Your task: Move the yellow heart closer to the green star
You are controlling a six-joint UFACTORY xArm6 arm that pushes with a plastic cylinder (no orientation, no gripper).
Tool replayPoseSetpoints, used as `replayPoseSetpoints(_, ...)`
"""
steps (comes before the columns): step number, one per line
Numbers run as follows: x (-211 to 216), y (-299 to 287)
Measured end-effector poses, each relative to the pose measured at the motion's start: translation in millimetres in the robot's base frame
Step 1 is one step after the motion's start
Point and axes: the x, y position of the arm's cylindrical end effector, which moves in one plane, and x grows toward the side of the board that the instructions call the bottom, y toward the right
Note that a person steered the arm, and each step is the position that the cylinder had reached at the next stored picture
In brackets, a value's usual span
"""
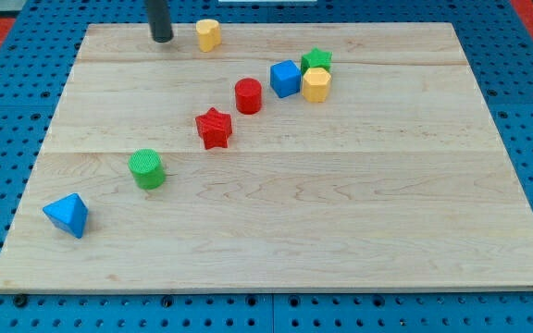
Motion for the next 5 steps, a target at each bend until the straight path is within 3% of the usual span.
replayPoseSetpoints(1, 2.3, 62.9)
replayPoseSetpoints(3, -16.7, 103.3)
replayPoseSetpoints(4, -8.1, 228.4)
replayPoseSetpoints(5, -18.6, 245.5)
